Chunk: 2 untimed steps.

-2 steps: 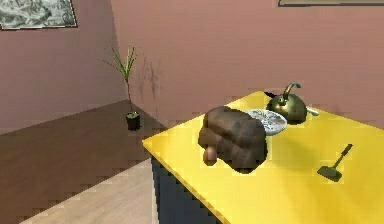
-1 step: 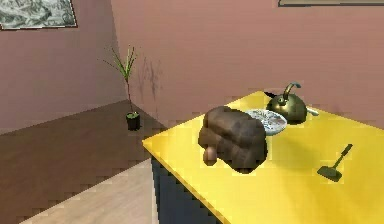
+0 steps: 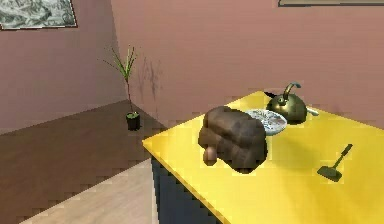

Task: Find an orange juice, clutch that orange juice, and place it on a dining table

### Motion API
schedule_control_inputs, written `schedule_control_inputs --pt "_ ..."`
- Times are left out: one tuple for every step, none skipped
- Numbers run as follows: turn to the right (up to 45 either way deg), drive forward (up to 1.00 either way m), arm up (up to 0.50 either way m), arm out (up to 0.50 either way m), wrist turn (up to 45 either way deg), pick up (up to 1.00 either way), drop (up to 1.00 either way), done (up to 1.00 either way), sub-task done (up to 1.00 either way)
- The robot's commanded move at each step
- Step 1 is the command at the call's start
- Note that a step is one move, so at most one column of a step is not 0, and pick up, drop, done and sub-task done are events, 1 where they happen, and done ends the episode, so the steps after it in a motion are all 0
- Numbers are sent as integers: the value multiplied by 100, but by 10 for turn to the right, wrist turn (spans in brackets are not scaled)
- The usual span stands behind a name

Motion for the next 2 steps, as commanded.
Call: schedule_control_inputs --pt "0 0 0 0 450 0 0 0 0" --pt "0 0 0 0 450 0 0 0 0"
